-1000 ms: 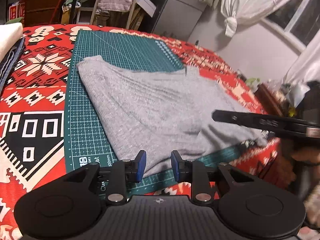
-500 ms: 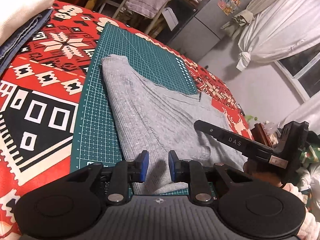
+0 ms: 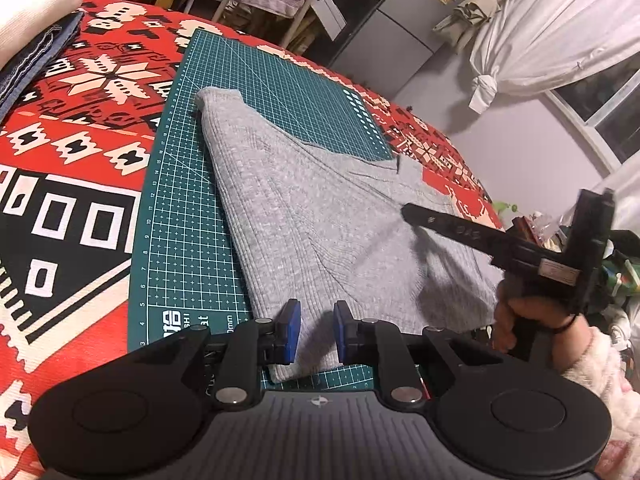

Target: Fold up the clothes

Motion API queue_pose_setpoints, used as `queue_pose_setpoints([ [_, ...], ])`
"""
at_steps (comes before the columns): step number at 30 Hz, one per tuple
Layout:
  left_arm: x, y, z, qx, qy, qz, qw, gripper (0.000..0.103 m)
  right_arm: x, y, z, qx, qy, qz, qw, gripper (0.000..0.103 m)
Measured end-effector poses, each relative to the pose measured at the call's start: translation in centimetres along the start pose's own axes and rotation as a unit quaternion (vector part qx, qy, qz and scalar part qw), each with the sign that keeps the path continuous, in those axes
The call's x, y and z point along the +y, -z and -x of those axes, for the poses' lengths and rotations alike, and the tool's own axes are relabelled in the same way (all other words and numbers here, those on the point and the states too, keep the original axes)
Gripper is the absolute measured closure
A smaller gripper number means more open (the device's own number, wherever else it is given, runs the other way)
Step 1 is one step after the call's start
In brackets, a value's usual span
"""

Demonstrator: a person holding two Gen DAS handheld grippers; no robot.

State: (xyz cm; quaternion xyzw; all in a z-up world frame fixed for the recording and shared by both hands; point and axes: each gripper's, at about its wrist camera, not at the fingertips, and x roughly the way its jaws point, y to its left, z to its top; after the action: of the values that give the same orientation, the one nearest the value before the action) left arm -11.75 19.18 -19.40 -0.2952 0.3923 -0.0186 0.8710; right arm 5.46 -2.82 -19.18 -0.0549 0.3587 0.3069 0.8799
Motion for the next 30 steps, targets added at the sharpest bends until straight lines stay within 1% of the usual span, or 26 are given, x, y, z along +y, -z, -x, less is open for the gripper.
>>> queue_pose_setpoints([
  [3, 0.0, 0.0, 0.2, -0.001, 0.001, 0.002, 1.0000, 0.087, 0.2, 0.1, -0.1, -0.003, 0.007, 0.007, 1.000, 0.098],
  [4, 0.0, 0.0, 0.2, -0.002, 0.002, 0.003, 1.0000, 0.087, 0.1, 0.1, 0.0, -0.005, 0.008, 0.006, 1.000, 0.096],
  [6, -0.1, -0.1, 0.5, -0.007, 0.004, 0.004, 1.0000, 0.087, -0.3, 0.0, 0.6, -0.010, 0.004, -0.007, 1.000, 0.092],
  [8, -0.2, -0.2, 0.7, -0.011, 0.008, 0.004, 0.9999, 0.087, -1.0, 0.0, 1.5, -0.016, -0.001, -0.024, 1.000, 0.091],
  [11, -0.1, -0.2, 0.8, -0.013, 0.010, 0.005, 0.9999, 0.087, -1.9, 0.5, 3.0, -0.014, -0.016, -0.047, 0.999, 0.091],
  [17, 0.1, -0.1, 1.0, -0.015, 0.009, 0.007, 0.9998, 0.087, -1.5, 2.8, 5.4, 0.029, -0.067, -0.075, 0.995, 0.089],
  [19, 0.1, -0.1, 1.2, -0.018, 0.010, 0.008, 0.9998, 0.087, -1.1, 3.6, 5.7, 0.042, -0.083, -0.089, 0.992, 0.084],
  [20, 0.1, -0.1, 1.3, -0.019, 0.010, 0.008, 0.9997, 0.087, -0.8, 3.8, 5.9, 0.045, -0.088, -0.095, 0.991, 0.084],
  [23, 0.1, -0.1, 1.5, -0.020, 0.009, 0.008, 0.9997, 0.087, 0.1, 4.5, 6.0, 0.055, -0.094, -0.098, 0.989, 0.083],
  [26, 0.1, -0.1, 1.7, -0.021, 0.009, 0.007, 0.9997, 0.087, 0.5, 4.7, 5.9, 0.060, -0.099, -0.105, 0.988, 0.080],
  [29, 0.1, 0.0, 1.7, -0.021, 0.008, 0.008, 0.9997, 0.087, 0.5, 4.6, 5.7, 0.057, -0.105, -0.109, 0.987, 0.080],
  [30, 0.1, 0.0, 1.7, -0.021, 0.008, 0.008, 0.9997, 0.087, 0.5, 4.5, 5.7, 0.057, -0.103, -0.104, 0.988, 0.091],
])
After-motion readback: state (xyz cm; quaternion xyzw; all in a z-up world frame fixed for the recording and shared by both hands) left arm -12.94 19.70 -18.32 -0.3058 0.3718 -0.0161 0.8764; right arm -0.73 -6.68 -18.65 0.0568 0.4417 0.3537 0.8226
